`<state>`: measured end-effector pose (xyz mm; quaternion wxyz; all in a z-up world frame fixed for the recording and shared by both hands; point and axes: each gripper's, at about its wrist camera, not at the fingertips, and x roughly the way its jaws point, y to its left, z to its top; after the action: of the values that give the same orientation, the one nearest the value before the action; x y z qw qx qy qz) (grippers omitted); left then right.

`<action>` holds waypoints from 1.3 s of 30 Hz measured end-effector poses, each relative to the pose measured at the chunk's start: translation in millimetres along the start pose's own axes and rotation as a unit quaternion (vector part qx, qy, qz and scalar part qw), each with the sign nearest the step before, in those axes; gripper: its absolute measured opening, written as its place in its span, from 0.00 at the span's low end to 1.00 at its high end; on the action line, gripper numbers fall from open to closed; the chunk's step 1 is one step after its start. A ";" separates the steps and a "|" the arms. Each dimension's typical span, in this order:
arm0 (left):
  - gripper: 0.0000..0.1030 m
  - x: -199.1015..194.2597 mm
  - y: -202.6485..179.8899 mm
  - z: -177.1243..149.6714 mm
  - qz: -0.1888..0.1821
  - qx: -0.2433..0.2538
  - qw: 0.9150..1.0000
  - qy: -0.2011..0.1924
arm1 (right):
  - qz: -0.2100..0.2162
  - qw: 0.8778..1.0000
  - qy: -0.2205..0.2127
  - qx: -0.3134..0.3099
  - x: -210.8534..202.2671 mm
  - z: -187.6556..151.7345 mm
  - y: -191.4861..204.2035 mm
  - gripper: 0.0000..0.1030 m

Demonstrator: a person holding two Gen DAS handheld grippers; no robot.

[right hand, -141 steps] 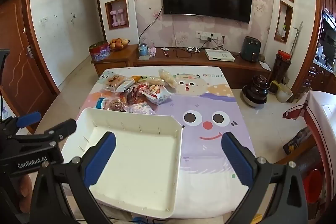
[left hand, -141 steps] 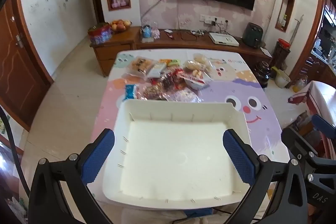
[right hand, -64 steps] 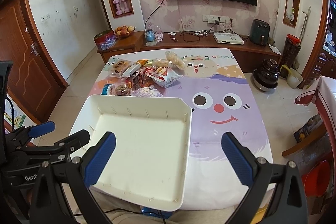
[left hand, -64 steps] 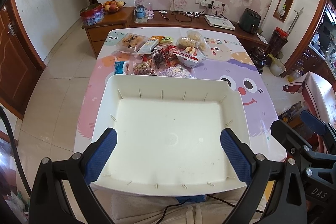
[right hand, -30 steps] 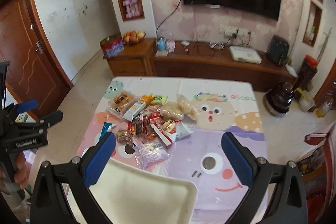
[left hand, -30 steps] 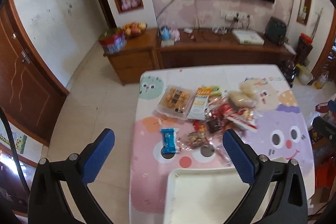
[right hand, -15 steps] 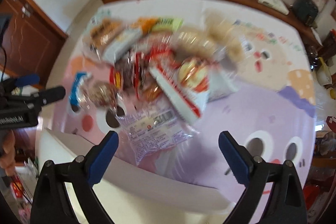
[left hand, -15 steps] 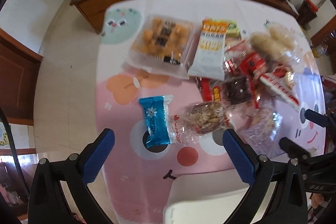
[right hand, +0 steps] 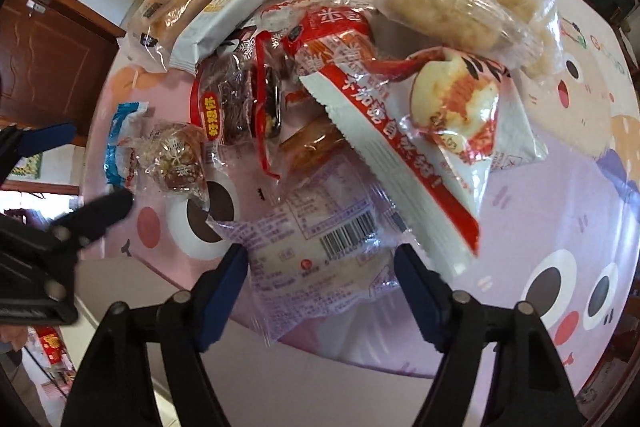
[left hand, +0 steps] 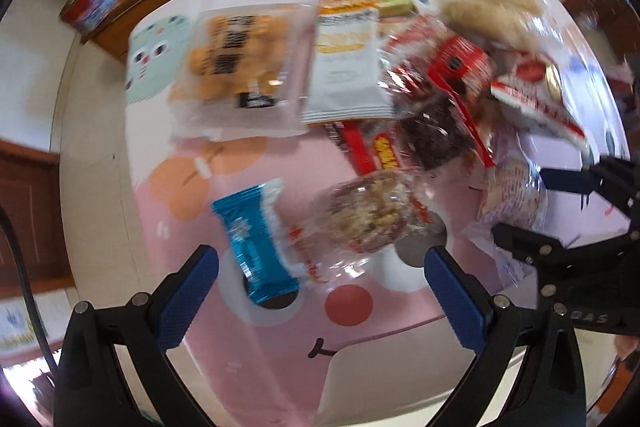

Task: Organize snacks
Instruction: 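Grasp the clear bag of nuts with the left gripper while the right grasps the clear labeled bag, then carry both bags into the white tray and open both grippers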

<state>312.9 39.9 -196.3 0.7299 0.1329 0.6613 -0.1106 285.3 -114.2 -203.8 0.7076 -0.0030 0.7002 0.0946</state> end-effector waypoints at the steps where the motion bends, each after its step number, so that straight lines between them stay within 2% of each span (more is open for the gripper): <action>1: 0.99 2.2 -3.2 1.5 0.001 0.006 1.000 0.003 | 0.004 1.000 -0.001 0.002 -1.5 1.4 -4.8 0.67; 5: 0.99 19.5 -18.8 14.0 0.002 0.025 0.999 0.024 | 0.027 0.999 -0.011 0.015 -9.5 -3.2 -19.8 0.55; 7: 0.97 28.5 -23.4 20.5 0.009 0.028 0.999 0.036 | 0.027 0.999 -0.013 0.016 -12.4 -6.8 -25.7 0.53; 9: 0.88 34.8 -27.2 24.6 0.015 0.029 0.998 0.046 | 0.026 0.999 -0.014 0.016 -13.0 -7.1 -30.3 0.53; 11: 0.81 39.0 -28.9 28.7 0.014 0.028 0.998 0.053 | 0.026 1.000 -0.010 0.009 -15.8 -6.5 -29.5 0.55; 13: 0.79 36.0 -29.5 31.0 0.015 0.028 0.999 0.043 | 0.018 1.000 -0.004 0.007 -15.9 -4.4 -29.5 0.60; 16: 0.74 31.2 -29.4 27.8 0.016 0.028 0.999 0.032 | -0.010 1.000 0.003 -0.002 -3.1 2.1 -17.0 0.74; 18: 0.48 23.0 -31.2 28.5 0.004 0.026 0.999 0.024 | -0.018 1.000 0.003 -0.009 1.9 6.4 -12.4 0.76; 19: 0.47 19.3 -29.8 28.9 0.004 0.024 0.999 0.023 | -0.019 1.000 0.002 -0.010 2.5 7.8 -11.4 0.76; 22: 0.42 10.5 -32.3 31.3 0.007 0.019 1.000 0.013 | -0.010 1.000 -0.008 -0.008 -0.2 7.3 -11.3 0.64; 24: 0.36 4.0 -30.5 29.9 0.007 0.012 1.000 0.001 | 0.002 1.000 -0.017 -0.009 -7.8 1.6 -10.6 0.52; 26: 0.28 -8.3 -29.3 20.9 -0.006 -0.002 1.000 -0.009 | 0.006 1.000 -0.023 -0.003 -12.4 -7.1 -11.1 0.51; 27: 0.20 -16.0 -27.1 15.9 -0.011 -0.009 1.000 -0.015 | 0.004 1.000 -0.029 -0.001 -14.5 -9.5 -11.1 0.51; 30: 0.15 -40.2 -25.4 6.5 -0.015 -0.022 0.999 -0.036 | 0.018 0.998 -0.054 0.016 -27.3 -19.1 -18.7 0.50; 35: 0.13 -82.5 -24.0 -16.6 -0.023 -0.038 0.996 -0.079 | 0.030 0.991 -0.124 0.042 -70.3 -32.7 -23.7 0.50; 39: 0.13 -121.2 -28.4 -44.2 -0.033 -0.051 0.990 -0.128 | 0.030 0.982 -0.182 0.042 -115.7 -47.2 -25.5 0.50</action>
<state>249.8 26.5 -81.1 0.8101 0.0585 0.5715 -0.1169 241.9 -160.7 -93.3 0.8195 0.0652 0.5630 0.0851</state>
